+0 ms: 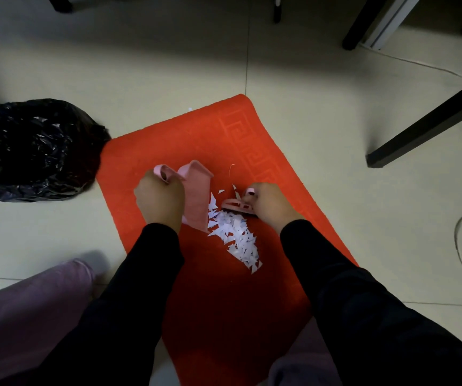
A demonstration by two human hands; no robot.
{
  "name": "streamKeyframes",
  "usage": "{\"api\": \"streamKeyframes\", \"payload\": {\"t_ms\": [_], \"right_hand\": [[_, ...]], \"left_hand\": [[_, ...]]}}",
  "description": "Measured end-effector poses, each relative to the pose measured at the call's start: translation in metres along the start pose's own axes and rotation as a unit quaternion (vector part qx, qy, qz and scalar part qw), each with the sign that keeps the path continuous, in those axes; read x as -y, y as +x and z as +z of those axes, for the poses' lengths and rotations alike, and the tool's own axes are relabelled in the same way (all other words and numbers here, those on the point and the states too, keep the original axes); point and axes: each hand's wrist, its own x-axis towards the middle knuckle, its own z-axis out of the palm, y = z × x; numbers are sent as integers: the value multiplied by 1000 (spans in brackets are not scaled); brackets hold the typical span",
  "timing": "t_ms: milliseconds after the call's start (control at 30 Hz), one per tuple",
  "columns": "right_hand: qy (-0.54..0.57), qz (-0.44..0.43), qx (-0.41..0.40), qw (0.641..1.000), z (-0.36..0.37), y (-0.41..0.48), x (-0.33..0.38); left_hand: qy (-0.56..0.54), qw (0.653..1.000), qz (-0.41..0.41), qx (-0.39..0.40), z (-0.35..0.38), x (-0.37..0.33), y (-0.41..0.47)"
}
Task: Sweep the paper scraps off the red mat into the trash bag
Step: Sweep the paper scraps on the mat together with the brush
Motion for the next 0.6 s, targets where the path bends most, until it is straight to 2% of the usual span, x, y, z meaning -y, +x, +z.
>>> {"api": "streamKeyframes", "payload": {"t_ms": [133,600], "right_hand": [[28,-12,-42,999,-13,-8,3],[73,-9,-105,992,-10,1,-2]], "left_hand": [[-2,1000,6,2,-5,-2,-5],[19,1000,2,-4,-11,-1,1]]}}
